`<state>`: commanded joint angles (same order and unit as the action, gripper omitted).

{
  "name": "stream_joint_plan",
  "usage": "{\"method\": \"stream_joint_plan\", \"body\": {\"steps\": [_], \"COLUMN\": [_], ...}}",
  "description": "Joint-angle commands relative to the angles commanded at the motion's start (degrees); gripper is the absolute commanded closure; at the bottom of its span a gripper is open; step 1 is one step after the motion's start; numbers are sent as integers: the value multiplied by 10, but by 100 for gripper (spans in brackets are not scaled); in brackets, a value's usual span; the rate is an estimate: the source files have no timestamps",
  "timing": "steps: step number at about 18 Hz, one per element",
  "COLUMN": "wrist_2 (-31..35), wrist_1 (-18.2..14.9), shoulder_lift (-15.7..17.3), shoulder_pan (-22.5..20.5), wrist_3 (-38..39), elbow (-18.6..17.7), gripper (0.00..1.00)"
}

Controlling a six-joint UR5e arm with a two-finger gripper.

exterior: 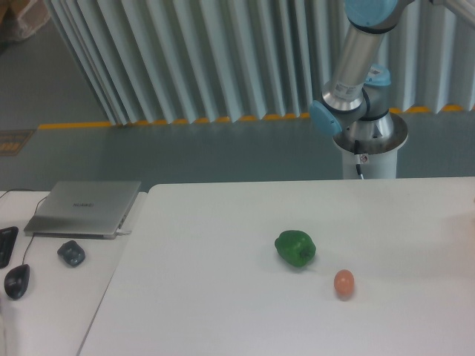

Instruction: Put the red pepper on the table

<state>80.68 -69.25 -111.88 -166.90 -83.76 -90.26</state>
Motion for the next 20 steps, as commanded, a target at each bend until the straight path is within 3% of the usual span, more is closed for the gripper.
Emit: {"method": "stream_joint_plan", "body": {"steps": [2, 7, 11, 15, 20], "wrist_2": [0, -1, -1, 10, 11], "wrist_1": [-10, -90, -162, -172, -170], "shoulder_lift": [3, 10, 15, 39, 40], "shoulder_pan": [1, 12, 52, 108, 168], "wrist_3": [1, 4, 15, 17, 18], "elbow": [9, 67, 123, 119, 95], "gripper": [47, 47, 47, 47, 47]}}
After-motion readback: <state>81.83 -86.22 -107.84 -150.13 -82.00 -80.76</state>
